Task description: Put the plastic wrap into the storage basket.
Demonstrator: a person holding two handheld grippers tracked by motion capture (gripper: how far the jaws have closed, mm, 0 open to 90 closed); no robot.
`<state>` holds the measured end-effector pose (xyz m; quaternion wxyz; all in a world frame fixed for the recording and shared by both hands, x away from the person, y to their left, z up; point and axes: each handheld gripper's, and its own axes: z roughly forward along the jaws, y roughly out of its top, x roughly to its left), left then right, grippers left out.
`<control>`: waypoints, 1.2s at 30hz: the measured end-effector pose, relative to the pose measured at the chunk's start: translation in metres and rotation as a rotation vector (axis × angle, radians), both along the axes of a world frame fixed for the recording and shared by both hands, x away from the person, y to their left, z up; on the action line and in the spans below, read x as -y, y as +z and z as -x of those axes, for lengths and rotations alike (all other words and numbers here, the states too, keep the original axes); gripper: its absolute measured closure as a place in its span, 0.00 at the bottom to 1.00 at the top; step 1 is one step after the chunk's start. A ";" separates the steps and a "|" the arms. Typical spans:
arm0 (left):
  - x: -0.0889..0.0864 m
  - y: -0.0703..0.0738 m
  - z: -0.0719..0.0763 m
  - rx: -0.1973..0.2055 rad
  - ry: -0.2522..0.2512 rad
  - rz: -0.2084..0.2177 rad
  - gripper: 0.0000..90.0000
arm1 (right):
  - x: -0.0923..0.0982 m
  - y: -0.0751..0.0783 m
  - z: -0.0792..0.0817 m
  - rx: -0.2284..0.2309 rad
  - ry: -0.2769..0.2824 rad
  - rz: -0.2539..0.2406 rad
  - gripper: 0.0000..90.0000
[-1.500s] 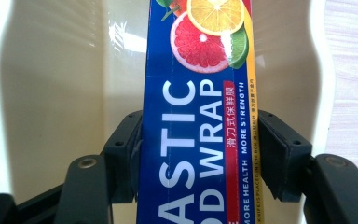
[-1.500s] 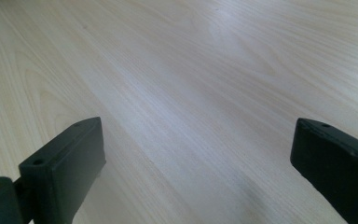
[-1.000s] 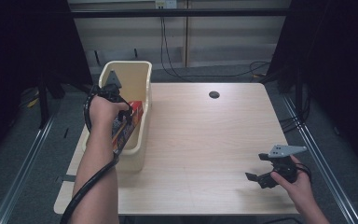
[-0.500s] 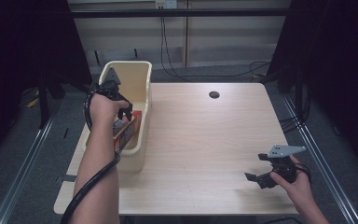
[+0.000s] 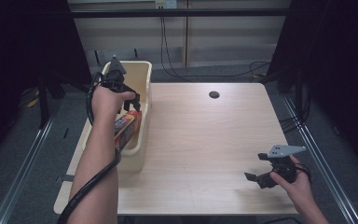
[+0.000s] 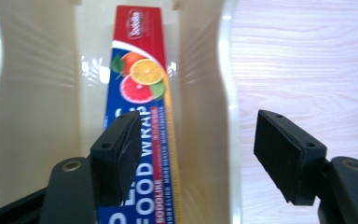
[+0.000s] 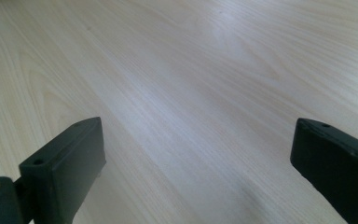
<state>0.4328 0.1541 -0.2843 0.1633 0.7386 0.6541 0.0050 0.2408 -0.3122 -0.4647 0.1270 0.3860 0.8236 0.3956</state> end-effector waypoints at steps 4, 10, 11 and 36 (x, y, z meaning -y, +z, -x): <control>0.009 0.005 0.001 0.032 -0.030 0.017 0.33 | 0.001 0.001 0.002 0.002 0.000 -0.004 0.03; 0.025 0.010 0.004 0.065 -0.086 0.045 0.31 | 0.002 0.002 0.003 0.005 -0.008 -0.005 0.03; 0.029 0.011 0.005 0.059 -0.091 0.047 0.30 | 0.002 0.002 0.003 0.006 -0.008 -0.003 0.03; 0.093 -0.003 0.014 0.111 -0.263 0.132 0.21 | -0.001 0.002 0.002 0.008 0.001 0.002 0.03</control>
